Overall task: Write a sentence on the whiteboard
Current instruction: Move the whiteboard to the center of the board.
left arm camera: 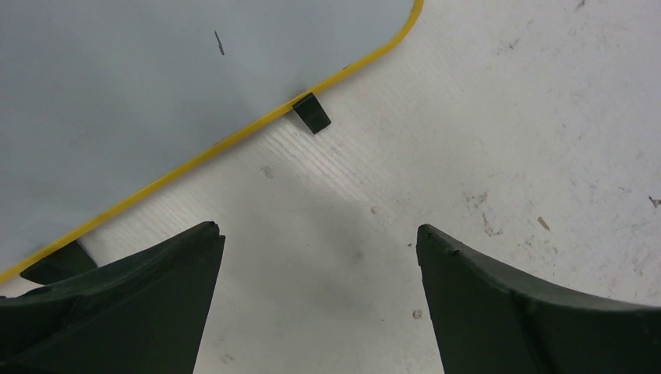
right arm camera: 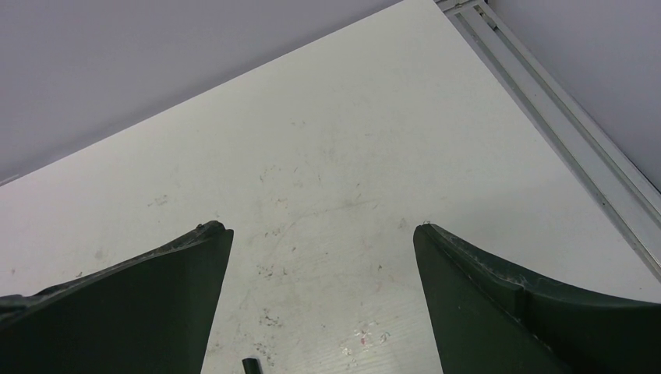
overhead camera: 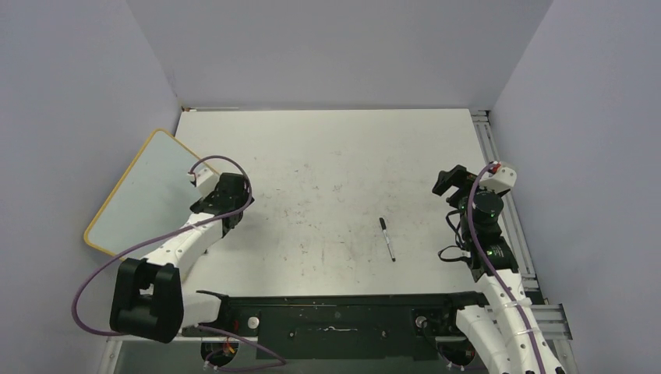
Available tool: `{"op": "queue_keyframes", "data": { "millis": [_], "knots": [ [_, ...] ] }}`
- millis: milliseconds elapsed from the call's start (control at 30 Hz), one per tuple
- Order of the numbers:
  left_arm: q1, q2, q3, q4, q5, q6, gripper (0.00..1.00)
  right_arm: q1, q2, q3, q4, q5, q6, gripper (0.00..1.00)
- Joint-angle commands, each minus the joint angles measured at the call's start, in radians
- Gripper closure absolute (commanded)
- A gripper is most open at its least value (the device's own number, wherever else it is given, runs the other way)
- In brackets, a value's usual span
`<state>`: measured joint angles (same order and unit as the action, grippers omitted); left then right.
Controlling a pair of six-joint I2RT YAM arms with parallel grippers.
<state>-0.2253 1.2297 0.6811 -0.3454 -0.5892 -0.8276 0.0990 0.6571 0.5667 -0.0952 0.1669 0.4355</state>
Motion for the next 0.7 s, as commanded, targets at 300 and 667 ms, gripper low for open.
{"op": "queue_keyframes", "data": {
  "millis": [300,667],
  "knots": [
    [0.025,0.299,0.174,0.049,-0.165,-0.212,0.23,-0.002,0.075,0.029,0.129,-0.039,-0.001,0.10],
    [0.055,0.375,0.193,0.045,-0.185,-0.261,0.37,0.000,0.112,0.019,0.169,-0.053,0.002,0.10]
  ]
}}
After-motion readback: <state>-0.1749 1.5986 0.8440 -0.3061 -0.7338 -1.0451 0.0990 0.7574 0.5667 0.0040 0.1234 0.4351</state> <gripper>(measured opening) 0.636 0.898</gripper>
